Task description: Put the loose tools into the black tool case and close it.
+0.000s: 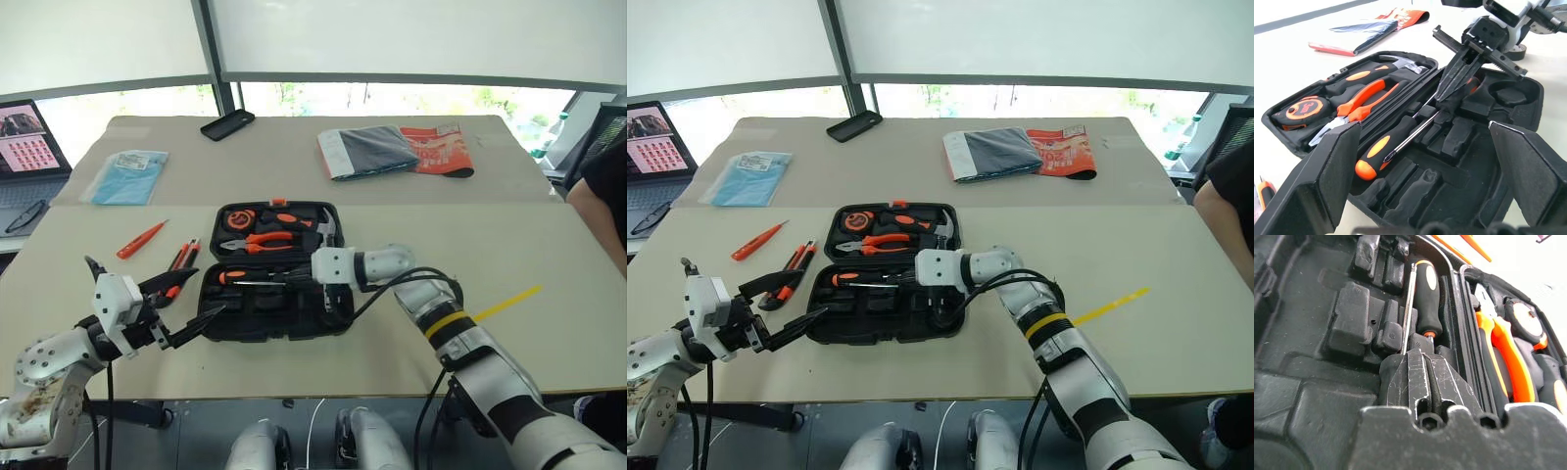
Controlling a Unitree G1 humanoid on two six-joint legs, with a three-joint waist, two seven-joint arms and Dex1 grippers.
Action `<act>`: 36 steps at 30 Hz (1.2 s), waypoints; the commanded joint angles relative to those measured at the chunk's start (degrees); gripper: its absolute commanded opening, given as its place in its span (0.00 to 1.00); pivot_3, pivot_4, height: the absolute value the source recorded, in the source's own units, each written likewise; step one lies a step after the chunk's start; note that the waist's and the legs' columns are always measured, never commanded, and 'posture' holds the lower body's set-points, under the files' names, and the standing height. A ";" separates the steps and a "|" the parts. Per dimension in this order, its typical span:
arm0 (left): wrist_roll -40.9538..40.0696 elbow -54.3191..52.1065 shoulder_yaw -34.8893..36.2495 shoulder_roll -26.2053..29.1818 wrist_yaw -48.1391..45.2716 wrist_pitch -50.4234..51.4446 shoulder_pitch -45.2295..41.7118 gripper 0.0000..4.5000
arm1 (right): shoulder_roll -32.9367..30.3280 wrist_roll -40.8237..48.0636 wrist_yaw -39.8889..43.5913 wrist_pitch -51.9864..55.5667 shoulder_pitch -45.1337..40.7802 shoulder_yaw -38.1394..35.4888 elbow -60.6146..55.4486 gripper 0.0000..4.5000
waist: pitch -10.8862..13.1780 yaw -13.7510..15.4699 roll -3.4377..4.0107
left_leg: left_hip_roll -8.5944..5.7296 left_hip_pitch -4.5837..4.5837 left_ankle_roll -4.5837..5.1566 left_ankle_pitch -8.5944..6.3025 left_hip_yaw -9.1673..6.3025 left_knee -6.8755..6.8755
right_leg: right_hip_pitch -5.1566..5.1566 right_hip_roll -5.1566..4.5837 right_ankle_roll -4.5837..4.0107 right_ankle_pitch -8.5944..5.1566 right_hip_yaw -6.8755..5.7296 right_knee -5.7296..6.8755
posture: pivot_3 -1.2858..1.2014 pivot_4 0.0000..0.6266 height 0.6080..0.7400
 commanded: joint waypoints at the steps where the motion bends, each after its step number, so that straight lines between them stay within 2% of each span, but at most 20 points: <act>1: -1.41 0.65 2.82 -0.29 0.65 -0.52 0.03 1.00 | -1.22 7.65 2.71 1.08 0.19 -5.24 -5.92 0.03 | 0.01 0.06 0.00 | 0.00 -0.02 0.07 -0.01 -0.01 0.01 | 0.00 -0.01 0.00 0.00 -0.01 -0.04 | 0.52 0.24 1.00; 6: -1.71 2.94 6.30 -0.67 0.31 -1.25 2.48 1.00 | -3.22 15.93 5.35 5.50 4.69 -10.46 -11.61 0.03 | 0.01 0.06 -0.01 | 0.00 -0.04 0.26 -0.12 -0.02 0.01 | 0.05 -0.01 0.00 0.00 -0.02 -0.18 | 0.52 0.24 1.00; 11: -1.78 7.66 13.75 -0.93 -0.53 -3.08 9.21 1.00 | -8.36 25.53 7.73 15.05 16.61 -15.63 -23.58 0.03 | 0.01 0.17 -0.02 | -0.01 -0.09 0.57 -0.23 -0.05 0.02 | 0.04 -0.04 -0.06 -0.04 -0.02 -0.26 | 0.52 0.24 1.00; 14: -2.16 7.39 16.32 -1.30 -1.11 -4.41 11.78 1.00 | -10.30 27.12 6.62 15.41 21.63 -18.73 -26.81 0.03 | 0.05 0.30 -0.04 | -0.01 -0.13 0.64 -0.40 -0.06 0.06 | 0.03 -0.09 -0.09 -0.07 -0.03 -0.32 | 0.52 0.24 1.00; 17: -2.66 5.84 15.91 -1.40 -3.22 -5.35 12.86 1.00 | -12.00 25.95 6.97 16.93 24.02 -17.99 -29.29 0.03 | 0.07 0.38 -0.03 | -0.02 -0.15 0.67 -0.88 -0.06 0.10 | 0.04 -0.12 -0.06 -0.09 -0.03 -0.40 | 0.52 0.24 1.00; 20: -2.47 5.31 14.06 -1.34 -3.32 -5.26 11.26 1.00 | -11.27 23.88 5.15 20.34 22.92 -15.39 -30.64 0.03 | 0.10 0.34 -0.07 | -0.02 -0.12 0.63 -0.88 -0.07 0.14 | 0.05 -0.12 -0.04 -0.08 -0.03 -0.37 | 0.52 0.24 1.00; 26: -1.76 4.52 10.26 -1.62 -2.64 -4.61 7.01 1.00 | -7.41 15.76 3.13 28.90 14.91 -4.88 -28.77 0.03 | 0.11 0.18 -0.08 | 0.06 0.01 0.29 -0.65 -0.14 0.13 | 0.03 0.05 -0.05 -0.08 -0.04 -0.10 | 0.52 0.24 1.00; 31: -1.59 4.16 9.03 -1.76 -2.18 -4.45 6.27 1.00 | -3.72 10.95 1.17 29.79 8.95 -1.00 -23.25 0.03 | 0.11 0.27 -0.08 | 0.04 -0.12 0.54 -0.35 -0.14 0.13 | 0.00 0.10 -0.15 -0.10 -0.09 -0.11 | 0.52 0.24 1.00; 36: -1.69 4.04 8.82 -1.82 -2.08 -4.54 6.81 1.00 | 1.10 9.66 -0.40 32.04 3.60 -0.21 -19.54 0.03 | 0.11 -0.01 -0.08 | 0.00 -0.19 0.41 -0.22 -0.06 0.15 | -0.04 0.06 -0.16 -0.09 -0.05 -0.17 | 0.52 0.24 1.00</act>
